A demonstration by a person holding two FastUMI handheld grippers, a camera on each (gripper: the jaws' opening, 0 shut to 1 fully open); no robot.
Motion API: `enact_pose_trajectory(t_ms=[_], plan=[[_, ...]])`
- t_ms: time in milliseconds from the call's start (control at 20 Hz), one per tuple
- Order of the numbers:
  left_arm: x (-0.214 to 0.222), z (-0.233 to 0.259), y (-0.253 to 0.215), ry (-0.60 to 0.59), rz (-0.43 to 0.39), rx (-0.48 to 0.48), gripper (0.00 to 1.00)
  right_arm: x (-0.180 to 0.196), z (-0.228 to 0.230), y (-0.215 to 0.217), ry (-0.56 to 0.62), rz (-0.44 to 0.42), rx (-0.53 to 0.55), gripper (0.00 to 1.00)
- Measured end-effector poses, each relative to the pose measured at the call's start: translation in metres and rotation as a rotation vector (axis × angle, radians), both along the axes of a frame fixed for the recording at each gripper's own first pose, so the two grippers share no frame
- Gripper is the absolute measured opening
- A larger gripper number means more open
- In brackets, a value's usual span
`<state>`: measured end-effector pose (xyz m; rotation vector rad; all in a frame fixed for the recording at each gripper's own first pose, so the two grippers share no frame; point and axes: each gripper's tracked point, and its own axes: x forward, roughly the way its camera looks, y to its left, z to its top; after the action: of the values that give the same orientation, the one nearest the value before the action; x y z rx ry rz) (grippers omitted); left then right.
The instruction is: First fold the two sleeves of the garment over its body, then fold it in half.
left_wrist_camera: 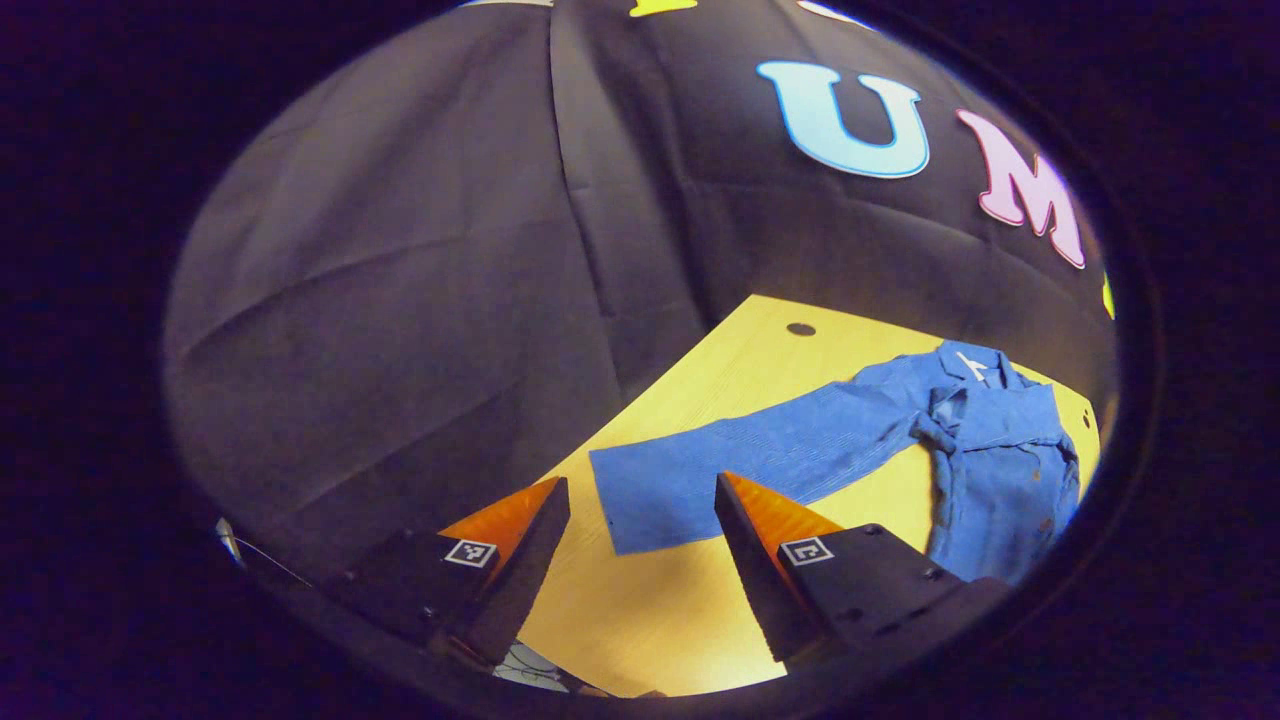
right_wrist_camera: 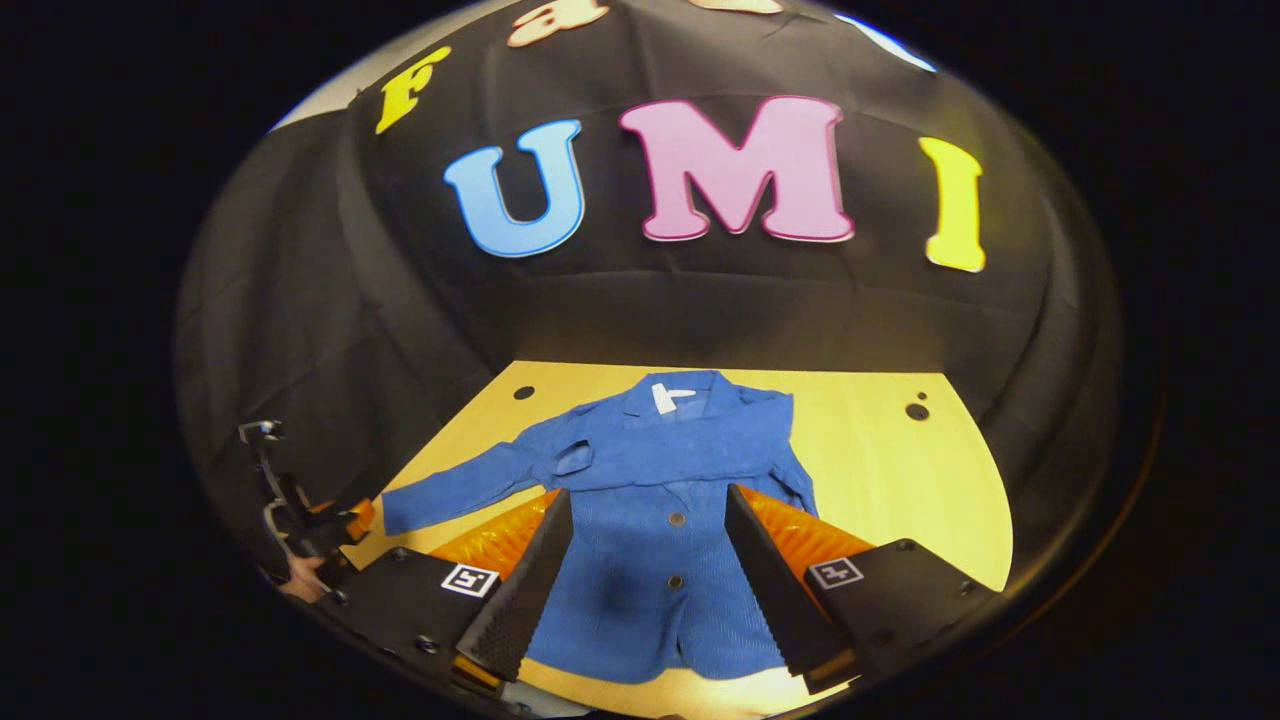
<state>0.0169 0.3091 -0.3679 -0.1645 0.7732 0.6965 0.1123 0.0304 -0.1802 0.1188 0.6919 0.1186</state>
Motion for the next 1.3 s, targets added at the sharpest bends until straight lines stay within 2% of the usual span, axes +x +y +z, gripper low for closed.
enact_pose_trajectory(t_ms=[200, 400, 550, 600, 650, 750, 800, 900, 1150, 1300], plan=[[0.013, -0.046, 0.016, 0.097, 0.03, -0.126, 0.86, -0.046, 0.03, -0.04, -0.003, -0.119, -0.034, 0.96], [0.019, -0.058, 0.026, 0.146, 0.087, -0.169, 0.87, -0.075, 0.044, -0.062, 0.031, -0.26, 0.015, 0.96], [0.015, -0.073, 0.02, 0.197, 0.098, -0.234, 0.86, -0.08, 0.05, -0.069, 0.016, -0.271, -0.004, 0.97], [0.016, -0.069, 0.017, 0.169, 0.102, -0.245, 0.86, -0.082, 0.05, -0.068, 0.015, -0.265, -0.012, 0.97], [0.021, -0.076, 0.025, 0.175, 0.105, -0.241, 0.89, -0.084, 0.052, -0.066, 0.019, -0.258, -0.012, 0.97], [0.017, -0.073, 0.019, 0.186, 0.105, -0.263, 0.81, -0.089, 0.049, -0.057, 0.03, -0.246, 0.005, 0.97], [0.02, -0.071, 0.016, 0.183, 0.084, -0.275, 0.8, -0.092, 0.047, -0.055, 0.036, -0.241, 0.009, 0.96], [0.026, -0.071, 0.015, 0.177, 0.057, -0.273, 0.62, -0.098, 0.04, -0.05, 0.059, -0.227, 0.025, 0.97], [0.038, -0.074, 0.011, 0.135, 0.036, -0.288, 0.06, -0.115, 0.024, -0.044, 0.116, -0.223, 0.053, 0.97], [0.043, -0.075, 0.007, 0.102, 0.032, -0.315, 0.03, -0.113, 0.026, -0.056, 0.092, -0.227, 0.031, 0.97]])
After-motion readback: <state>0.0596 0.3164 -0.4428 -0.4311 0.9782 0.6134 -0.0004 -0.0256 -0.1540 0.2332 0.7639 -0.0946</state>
